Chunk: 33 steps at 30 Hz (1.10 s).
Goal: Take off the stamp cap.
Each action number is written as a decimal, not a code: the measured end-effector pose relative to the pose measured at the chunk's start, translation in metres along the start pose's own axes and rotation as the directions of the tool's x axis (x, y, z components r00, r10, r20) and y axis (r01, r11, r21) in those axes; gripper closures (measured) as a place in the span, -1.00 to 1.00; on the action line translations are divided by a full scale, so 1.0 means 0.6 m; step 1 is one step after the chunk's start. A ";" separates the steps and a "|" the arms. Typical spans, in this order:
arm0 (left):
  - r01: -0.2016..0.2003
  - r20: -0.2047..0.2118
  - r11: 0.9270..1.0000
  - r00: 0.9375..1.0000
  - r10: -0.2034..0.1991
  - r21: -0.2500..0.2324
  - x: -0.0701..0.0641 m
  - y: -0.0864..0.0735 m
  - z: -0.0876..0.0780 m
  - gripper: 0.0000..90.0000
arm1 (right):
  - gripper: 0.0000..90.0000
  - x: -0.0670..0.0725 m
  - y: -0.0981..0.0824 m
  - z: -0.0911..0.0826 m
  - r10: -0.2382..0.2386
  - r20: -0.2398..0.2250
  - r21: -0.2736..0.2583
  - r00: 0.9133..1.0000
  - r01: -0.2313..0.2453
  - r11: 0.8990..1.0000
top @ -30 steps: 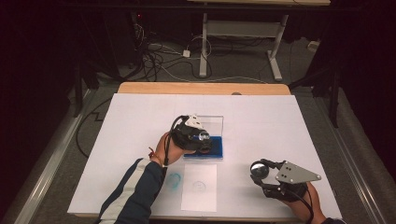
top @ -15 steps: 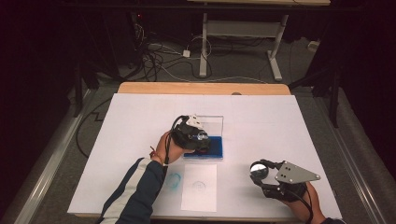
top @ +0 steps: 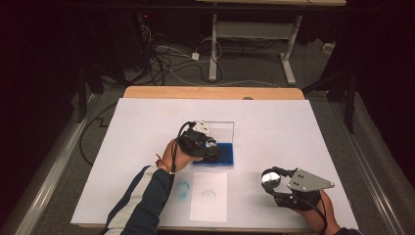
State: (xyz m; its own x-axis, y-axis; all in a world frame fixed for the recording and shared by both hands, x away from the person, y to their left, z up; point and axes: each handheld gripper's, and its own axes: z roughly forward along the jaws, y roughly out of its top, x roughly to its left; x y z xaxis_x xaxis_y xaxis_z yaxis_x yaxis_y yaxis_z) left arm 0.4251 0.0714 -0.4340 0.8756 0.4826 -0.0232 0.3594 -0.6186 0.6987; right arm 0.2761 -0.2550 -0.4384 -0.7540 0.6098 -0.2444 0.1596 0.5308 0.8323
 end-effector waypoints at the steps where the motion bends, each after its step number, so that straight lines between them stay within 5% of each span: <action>1: 0.000 0.004 1.000 1.000 0.000 0.002 0.000 0.000 -0.001 0.20 | -0.16 0.000 0.000 0.000 0.001 0.000 0.000 1.000 -0.001 1.000; 13: -0.043 -0.026 0.999 0.999 0.043 0.004 -0.014 -0.007 0.000 0.20 | -0.16 0.002 0.000 0.002 -0.008 -0.008 0.010 1.000 0.008 1.000; 18: -0.037 -0.017 0.999 0.999 0.036 -0.032 -0.013 -0.017 0.000 0.20 | -0.16 0.004 0.001 0.002 -0.011 -0.011 0.012 1.000 0.011 1.000; 33: -0.041 -0.004 0.998 0.999 0.041 -0.040 -0.009 -0.018 0.003 0.20 | -0.16 0.007 0.000 0.003 -0.018 -0.017 0.020 1.000 0.018 1.000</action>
State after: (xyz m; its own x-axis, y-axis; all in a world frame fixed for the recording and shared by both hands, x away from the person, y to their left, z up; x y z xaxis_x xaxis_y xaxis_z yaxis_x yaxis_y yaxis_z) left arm 0.4172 0.0744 -0.4430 0.8883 0.4592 0.0084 0.3100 -0.6129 0.7269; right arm 0.2742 -0.2515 -0.4399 -0.7672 0.5903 -0.2509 0.1585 0.5534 0.8177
